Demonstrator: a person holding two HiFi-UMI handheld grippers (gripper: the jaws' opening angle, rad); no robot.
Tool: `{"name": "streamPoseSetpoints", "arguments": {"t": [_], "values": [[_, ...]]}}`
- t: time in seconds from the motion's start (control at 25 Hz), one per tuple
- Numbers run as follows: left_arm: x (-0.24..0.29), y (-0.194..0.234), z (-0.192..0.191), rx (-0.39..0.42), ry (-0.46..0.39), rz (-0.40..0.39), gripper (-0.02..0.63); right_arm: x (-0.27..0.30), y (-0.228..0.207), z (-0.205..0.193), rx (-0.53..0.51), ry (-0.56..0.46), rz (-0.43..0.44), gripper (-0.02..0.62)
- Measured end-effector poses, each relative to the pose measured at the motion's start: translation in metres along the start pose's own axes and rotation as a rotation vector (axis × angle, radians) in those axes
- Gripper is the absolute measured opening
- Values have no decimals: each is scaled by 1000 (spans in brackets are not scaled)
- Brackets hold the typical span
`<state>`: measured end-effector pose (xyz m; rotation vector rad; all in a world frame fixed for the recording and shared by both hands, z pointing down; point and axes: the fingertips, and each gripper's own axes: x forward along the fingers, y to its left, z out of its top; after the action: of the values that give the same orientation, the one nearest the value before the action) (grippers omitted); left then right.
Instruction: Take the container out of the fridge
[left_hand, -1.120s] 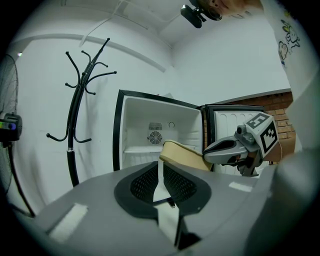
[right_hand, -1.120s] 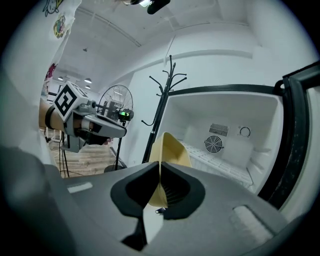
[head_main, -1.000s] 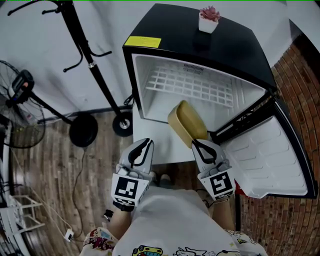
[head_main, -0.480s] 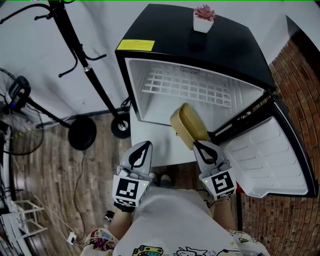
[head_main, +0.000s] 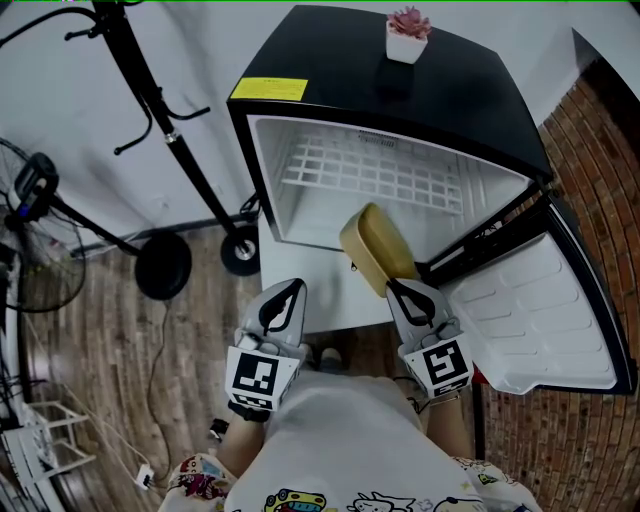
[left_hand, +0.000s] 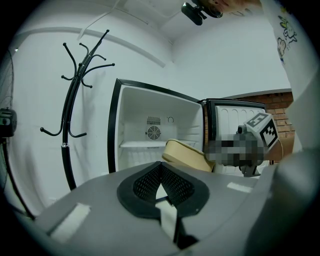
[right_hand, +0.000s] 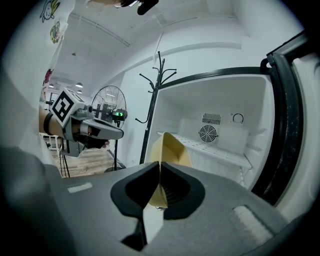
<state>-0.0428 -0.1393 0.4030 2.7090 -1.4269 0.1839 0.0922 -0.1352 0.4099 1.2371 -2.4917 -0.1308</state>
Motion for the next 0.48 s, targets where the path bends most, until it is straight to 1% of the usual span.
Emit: {"name": "streamPoseSetpoints", "arguments": {"t": [0.24, 0.48], "values": [[1, 4, 0, 3, -18, 0, 2, 0, 0, 1, 6, 1, -7, 17], [2, 4, -2, -7, -2, -2, 2, 1, 0, 0, 10, 5, -9, 17]]}}
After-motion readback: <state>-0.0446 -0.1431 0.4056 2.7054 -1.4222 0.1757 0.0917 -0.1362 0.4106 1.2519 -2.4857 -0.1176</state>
